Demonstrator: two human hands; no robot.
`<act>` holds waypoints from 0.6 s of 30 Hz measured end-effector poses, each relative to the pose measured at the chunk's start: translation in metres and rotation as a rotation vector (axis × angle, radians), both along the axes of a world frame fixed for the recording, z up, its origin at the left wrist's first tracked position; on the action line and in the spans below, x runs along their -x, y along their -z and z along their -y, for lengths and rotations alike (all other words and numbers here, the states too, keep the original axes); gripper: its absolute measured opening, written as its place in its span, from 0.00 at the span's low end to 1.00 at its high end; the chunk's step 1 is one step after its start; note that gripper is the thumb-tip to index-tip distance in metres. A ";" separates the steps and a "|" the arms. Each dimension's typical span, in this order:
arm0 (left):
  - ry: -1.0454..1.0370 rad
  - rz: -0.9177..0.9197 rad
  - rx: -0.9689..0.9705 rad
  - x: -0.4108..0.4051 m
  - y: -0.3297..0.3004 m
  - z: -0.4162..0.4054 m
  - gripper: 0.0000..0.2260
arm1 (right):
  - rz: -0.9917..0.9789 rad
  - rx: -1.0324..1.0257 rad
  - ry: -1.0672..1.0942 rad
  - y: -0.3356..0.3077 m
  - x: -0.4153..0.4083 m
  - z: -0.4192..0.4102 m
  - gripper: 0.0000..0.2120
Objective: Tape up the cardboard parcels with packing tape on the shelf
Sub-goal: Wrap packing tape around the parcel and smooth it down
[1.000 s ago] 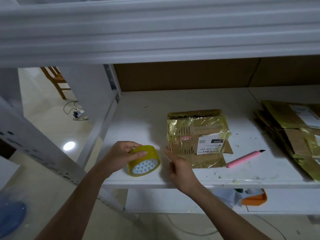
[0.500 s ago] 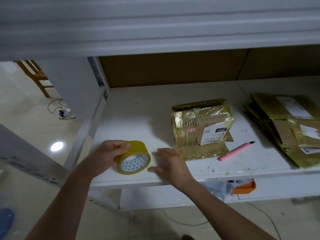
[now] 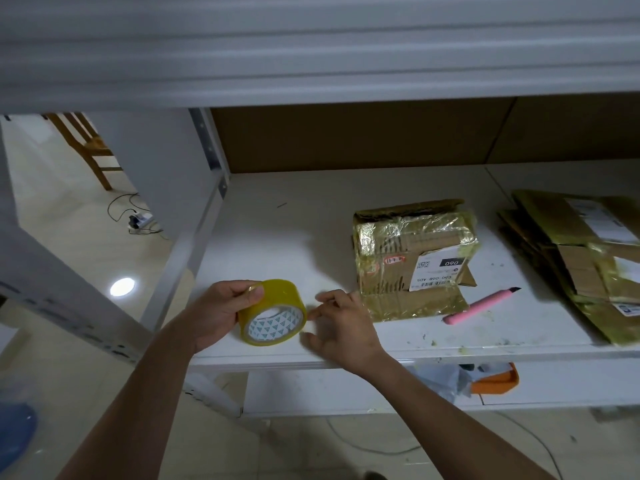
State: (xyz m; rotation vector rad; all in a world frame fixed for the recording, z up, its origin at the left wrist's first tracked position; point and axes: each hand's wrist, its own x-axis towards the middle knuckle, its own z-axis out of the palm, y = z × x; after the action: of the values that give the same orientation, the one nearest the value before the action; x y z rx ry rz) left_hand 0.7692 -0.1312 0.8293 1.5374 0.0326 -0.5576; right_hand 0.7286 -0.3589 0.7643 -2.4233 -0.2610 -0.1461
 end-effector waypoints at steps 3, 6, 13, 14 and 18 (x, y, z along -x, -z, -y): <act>0.001 -0.012 0.011 -0.001 0.000 0.000 0.18 | -0.016 0.040 0.005 -0.001 0.000 -0.001 0.20; -0.011 -0.017 0.010 -0.001 0.001 0.000 0.21 | 0.023 0.042 0.072 0.000 -0.002 -0.006 0.17; -0.024 0.027 0.003 0.004 0.001 0.001 0.19 | 0.097 -0.027 0.058 0.008 0.000 -0.004 0.05; -0.024 0.030 -0.006 0.005 0.002 0.000 0.18 | 0.113 -0.051 0.061 0.008 0.001 -0.005 0.03; -0.061 0.067 -0.035 0.009 0.001 0.000 0.17 | 0.134 -0.109 0.062 0.009 0.001 -0.005 0.03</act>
State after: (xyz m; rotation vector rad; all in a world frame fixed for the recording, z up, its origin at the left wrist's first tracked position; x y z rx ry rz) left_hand 0.7602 -0.1308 0.8287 1.5831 0.0382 -0.4586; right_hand 0.7274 -0.3535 0.7552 -2.3178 -0.2324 -0.3421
